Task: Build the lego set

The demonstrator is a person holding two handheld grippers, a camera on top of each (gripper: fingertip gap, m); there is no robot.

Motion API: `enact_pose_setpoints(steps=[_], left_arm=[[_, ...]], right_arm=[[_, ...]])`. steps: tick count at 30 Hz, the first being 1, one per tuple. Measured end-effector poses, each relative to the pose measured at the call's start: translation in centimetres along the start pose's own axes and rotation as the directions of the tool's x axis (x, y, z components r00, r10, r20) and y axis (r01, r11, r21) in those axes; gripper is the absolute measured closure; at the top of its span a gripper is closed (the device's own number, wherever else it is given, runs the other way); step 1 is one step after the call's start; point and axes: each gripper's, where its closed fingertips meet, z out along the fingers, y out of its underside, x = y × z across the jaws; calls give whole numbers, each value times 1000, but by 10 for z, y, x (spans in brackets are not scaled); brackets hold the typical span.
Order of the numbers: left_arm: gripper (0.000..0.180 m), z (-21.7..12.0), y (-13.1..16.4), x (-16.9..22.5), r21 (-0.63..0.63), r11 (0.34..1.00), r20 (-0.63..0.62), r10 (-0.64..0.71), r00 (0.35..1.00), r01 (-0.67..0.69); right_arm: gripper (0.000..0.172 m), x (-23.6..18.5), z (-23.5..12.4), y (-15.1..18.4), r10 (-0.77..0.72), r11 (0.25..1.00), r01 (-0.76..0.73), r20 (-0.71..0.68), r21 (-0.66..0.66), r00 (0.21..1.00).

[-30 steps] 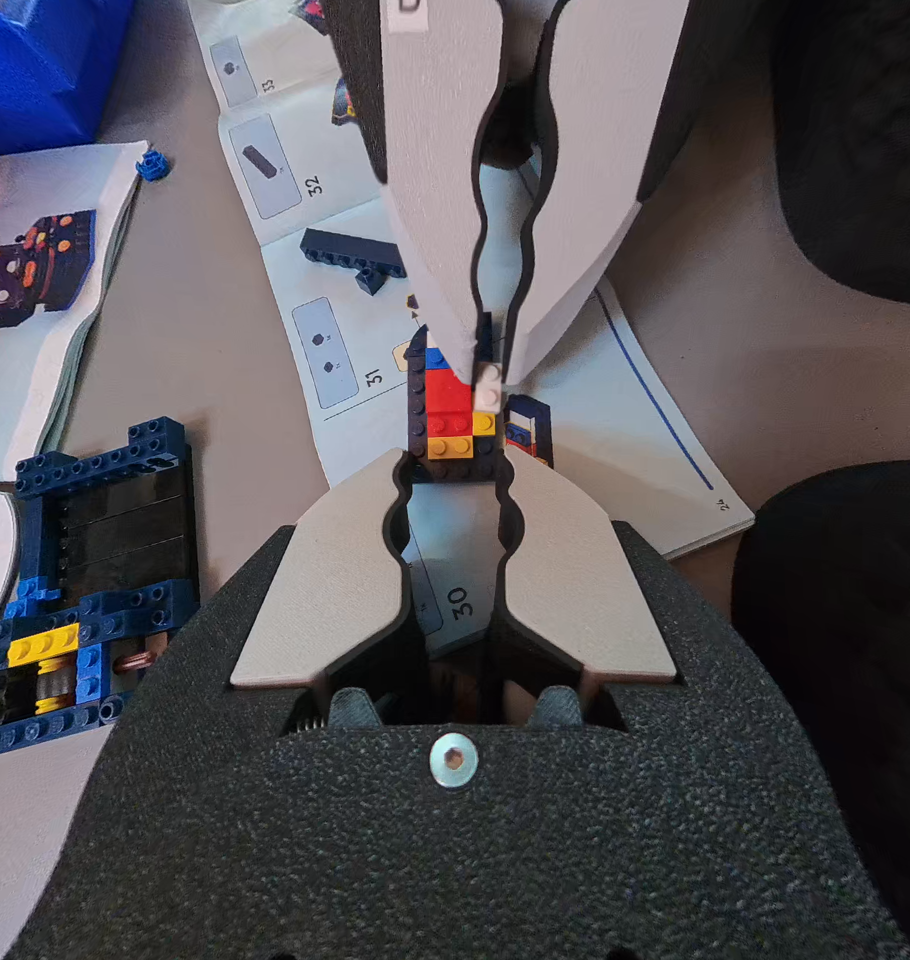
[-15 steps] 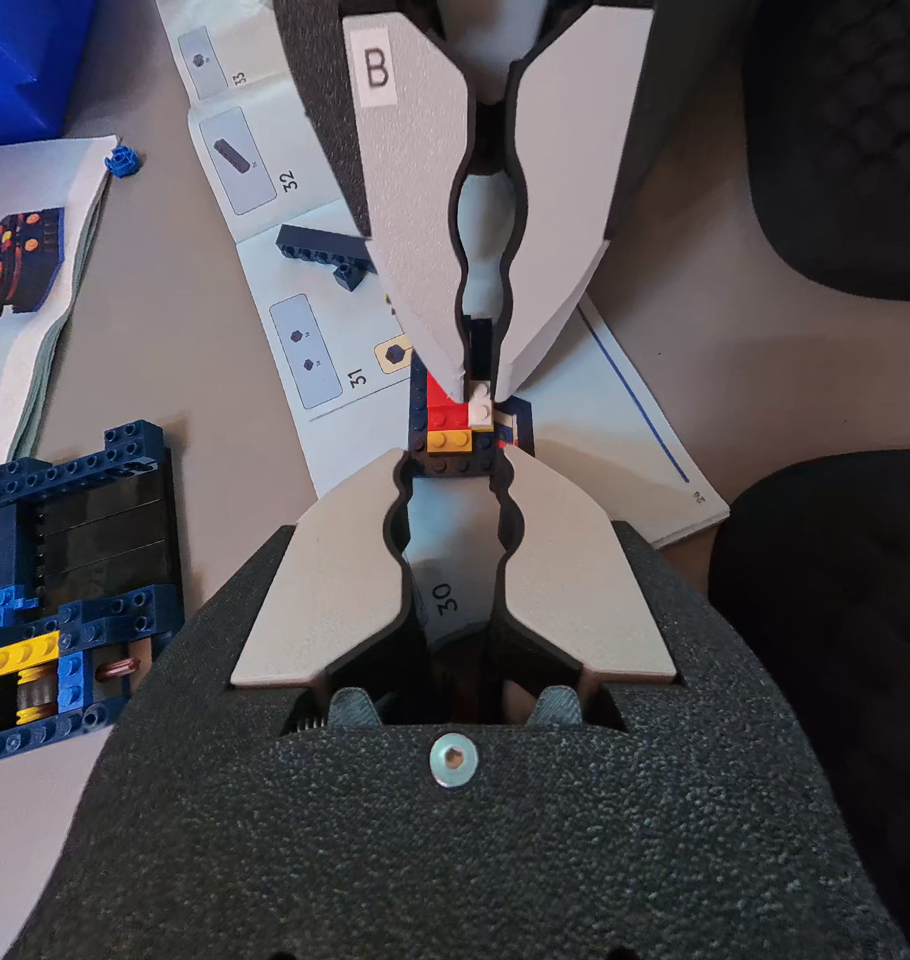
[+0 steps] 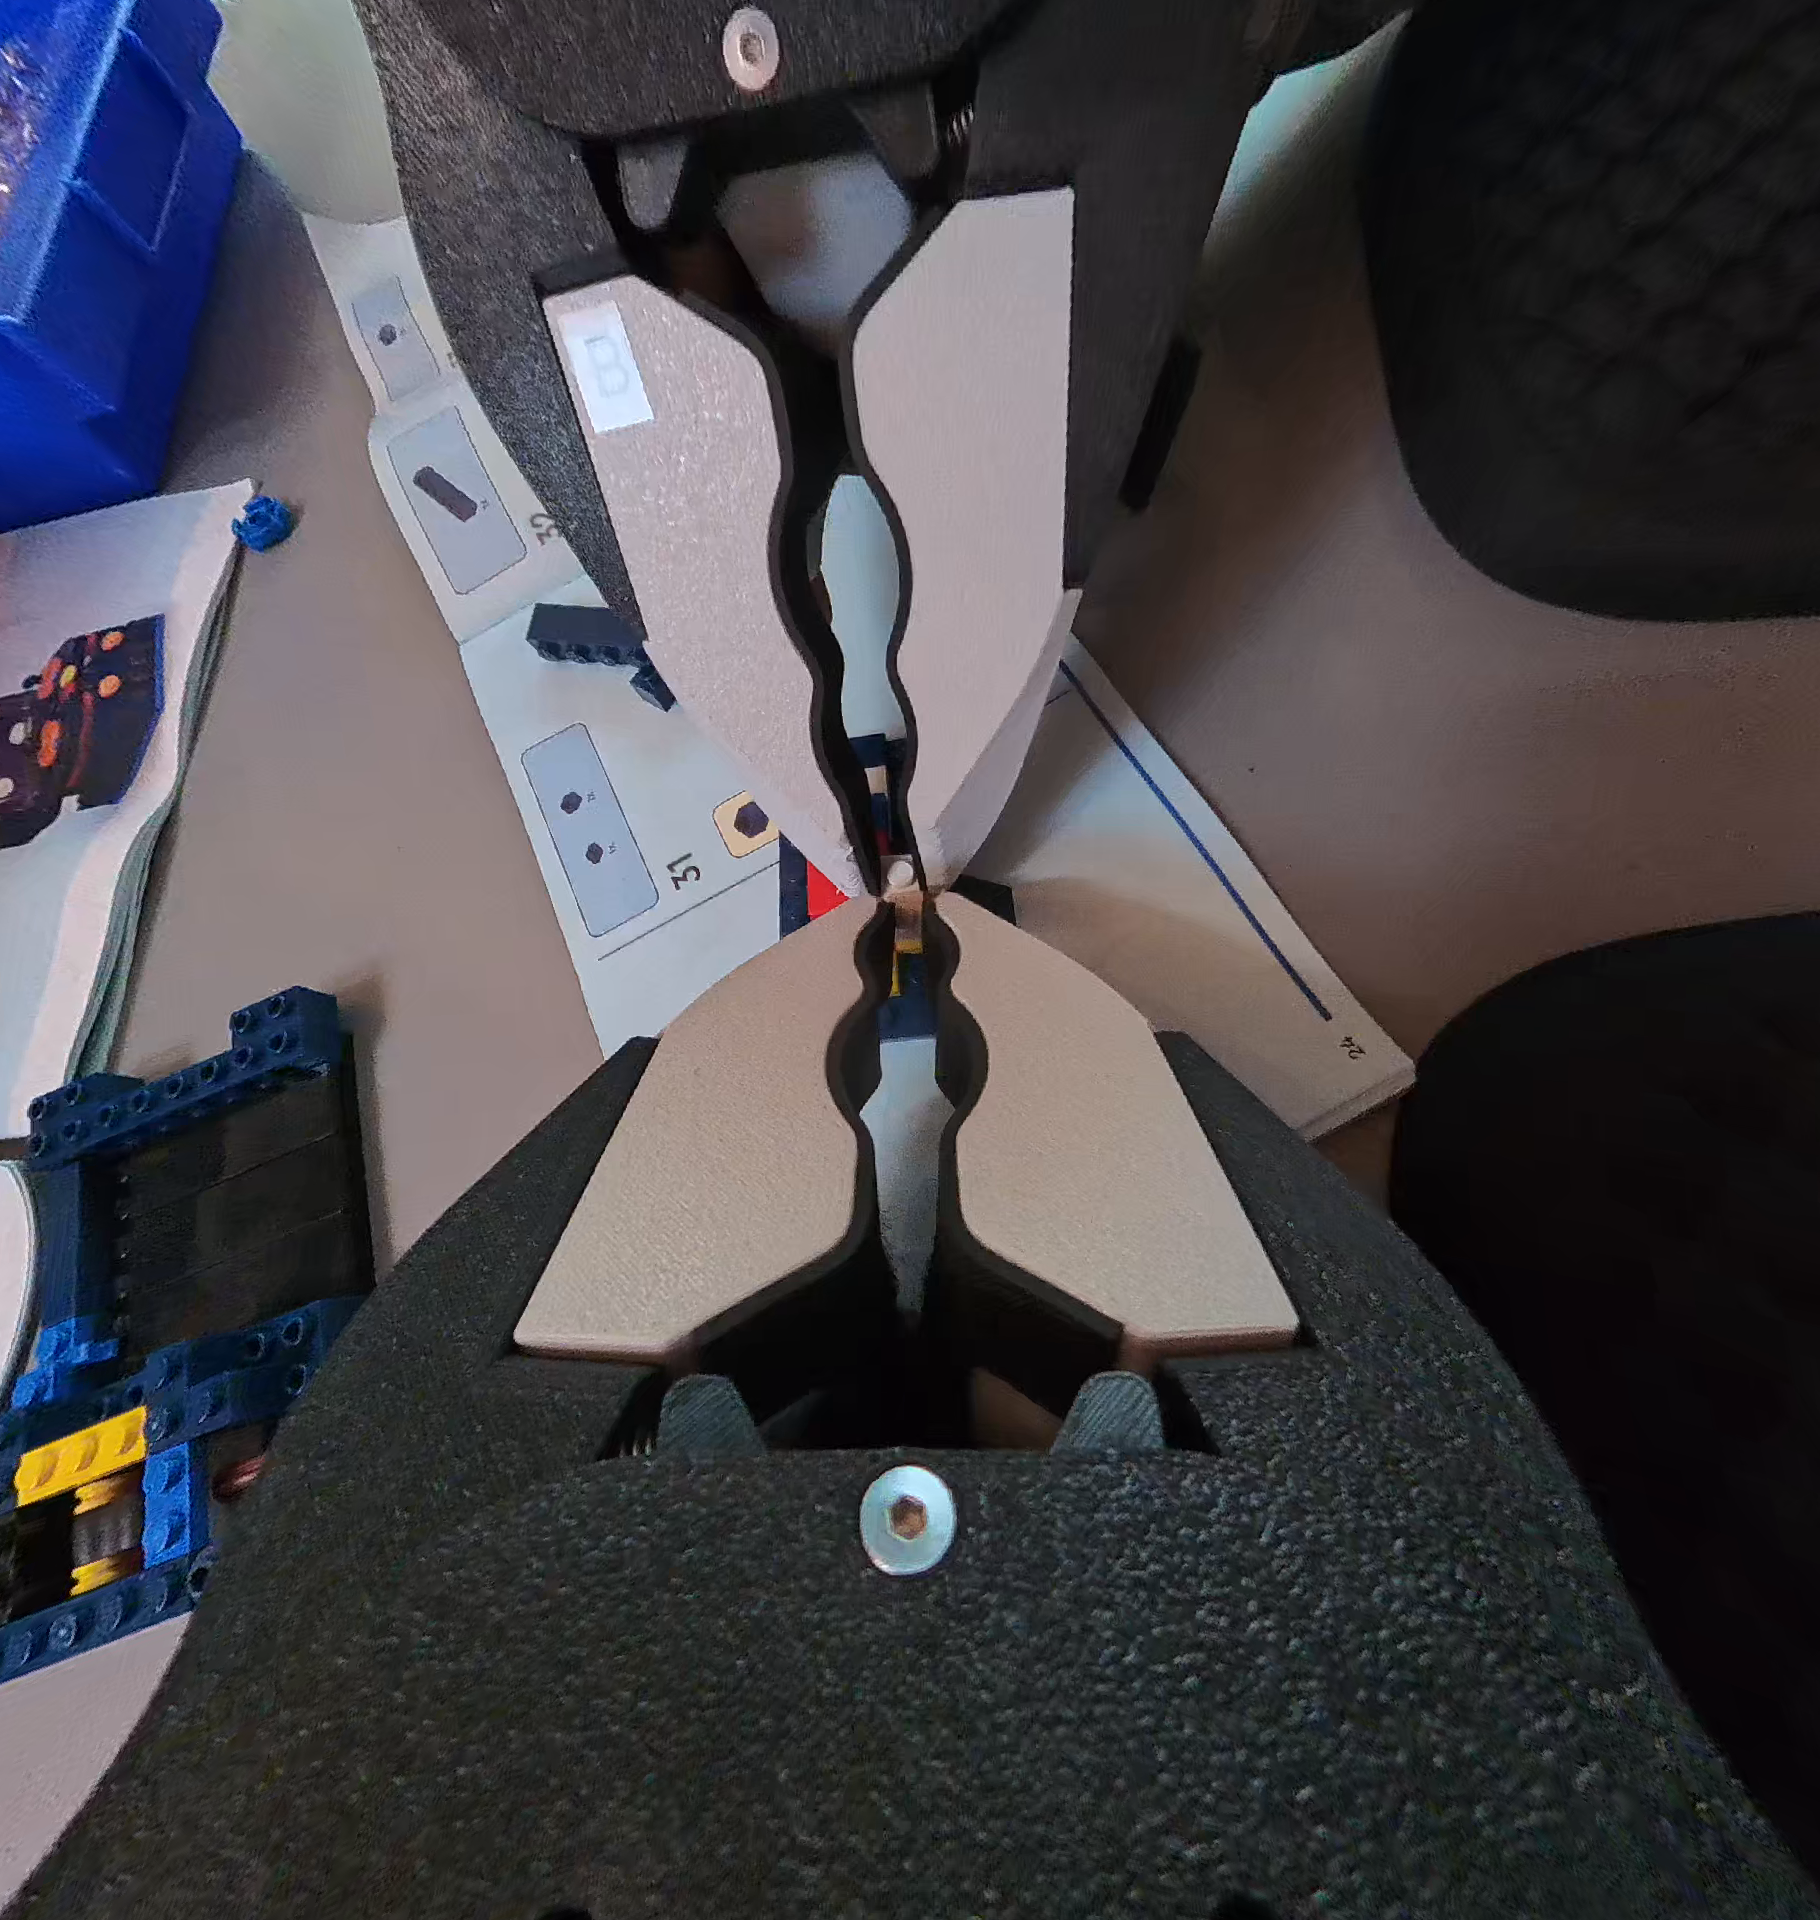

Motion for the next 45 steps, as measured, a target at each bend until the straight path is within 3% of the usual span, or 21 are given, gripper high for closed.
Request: enact_pose_setpoints(steps=[10, 13, 16, 21, 30, 35, 38, 41, 45], left_arm=[[177, 0, 2, 1, -31, 999, -6, -20, 1000, 20], [177, 1, 2, 1, -42, 999, 2, -7, 1000, 7], [177, 1, 2, 1, -47, 999, 6, -6, 1000, 7], [177, 2, 2, 0, -57, 998, 8, -30, 1000, 30], [178, 2, 2, 0, -71, 984, -11, -165, 986, 164], [178, 1, 3, 0, -76, 948, -56, -315, 948, 310], [180, 0, 5, 1, -73, 924, -86, -381, 921, 375], [180, 1, 4, 1, -65, 931, -78, -364, 928, 359], [180, 1, 4, 1, -76, 939, -56, -341, 938, 337]], right_arm=[[164, -1, 0, 0, -6, 1000, 6, 0, -3, 1000], [153, -3, -4, 2, -14, 1000, 14, 20, -4, 1000], [172, 2, -12, -3, 3, 997, -4, 13, 78, 1000], [172, -1, -5, -1, -10, 996, 7, 30, 88, 999], [172, 0, -3, 1, 59, 994, -64, 64, 86, 996], [171, 1, -1, 1, 189, 980, -195, 140, 29, 972], [171, 2, 1, -1, 130, 990, -136, 128, 41, 983], [172, 2, -1, -3, -17, 995, 10, 72, 103, 997], [172, 4, -22, -10, -29, 975, 14, 63, 221, 998]])
